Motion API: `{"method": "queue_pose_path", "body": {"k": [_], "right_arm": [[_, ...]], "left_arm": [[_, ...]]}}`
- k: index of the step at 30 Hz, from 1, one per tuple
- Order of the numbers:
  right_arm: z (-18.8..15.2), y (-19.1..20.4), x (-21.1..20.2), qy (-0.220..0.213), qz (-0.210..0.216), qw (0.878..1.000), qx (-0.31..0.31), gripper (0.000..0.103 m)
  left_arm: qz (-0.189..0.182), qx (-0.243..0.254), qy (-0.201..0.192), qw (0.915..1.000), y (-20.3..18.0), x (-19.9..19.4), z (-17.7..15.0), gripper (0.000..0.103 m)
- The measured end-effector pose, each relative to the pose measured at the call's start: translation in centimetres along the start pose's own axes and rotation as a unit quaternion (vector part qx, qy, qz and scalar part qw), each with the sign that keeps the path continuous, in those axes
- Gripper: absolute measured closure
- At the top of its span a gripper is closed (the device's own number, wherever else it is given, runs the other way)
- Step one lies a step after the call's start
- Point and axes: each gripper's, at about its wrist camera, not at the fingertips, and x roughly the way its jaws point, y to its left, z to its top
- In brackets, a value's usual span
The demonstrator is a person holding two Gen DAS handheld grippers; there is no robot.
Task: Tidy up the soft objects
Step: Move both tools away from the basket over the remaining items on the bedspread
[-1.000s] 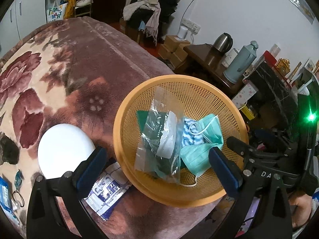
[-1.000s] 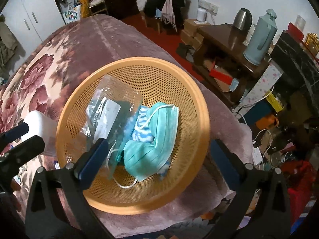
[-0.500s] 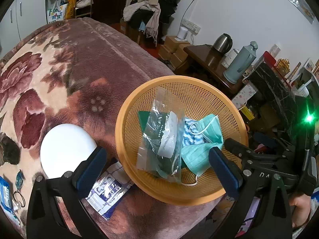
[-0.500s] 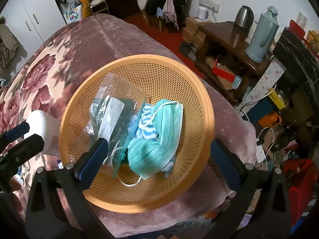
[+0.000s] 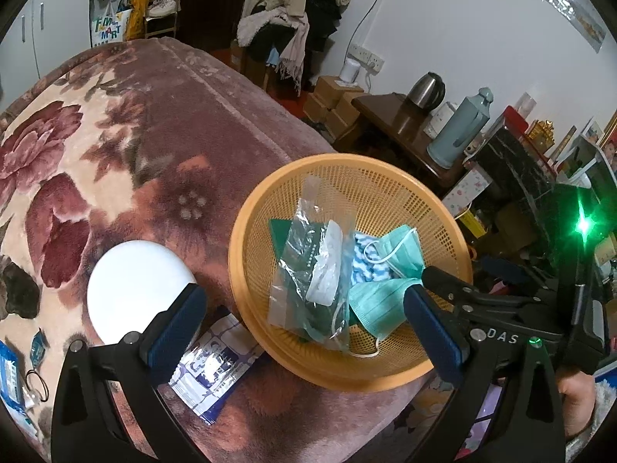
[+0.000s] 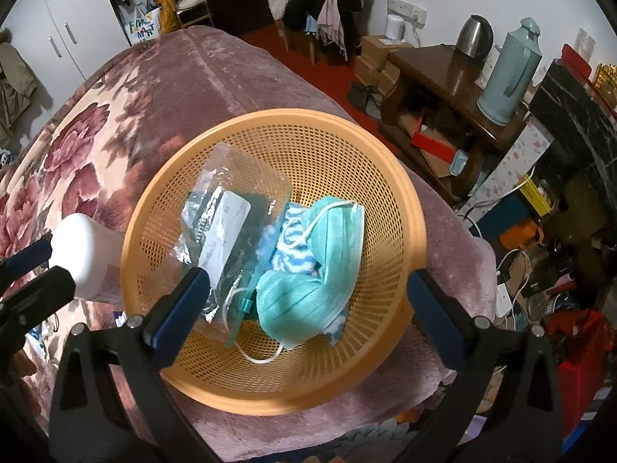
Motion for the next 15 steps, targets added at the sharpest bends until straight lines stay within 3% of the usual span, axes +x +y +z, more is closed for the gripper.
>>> {"method": "queue_pose_path", "body": {"k": [8,15], "right_arm": [[1.1,2.7,-1.4,-0.014,0.013,1.000,-0.010,0.000],[1.3,6.6,-2.5,-0.024,0.037,0.998,-0.034,0.000]], "left_arm": [[-0.008,-0.023,-0.028,0.9993,2.2,-2.9,0.3,0.001],[0.017,-0.045,-0.061,0.9970,5.5,-6.0,-0.3,0.001]]}}
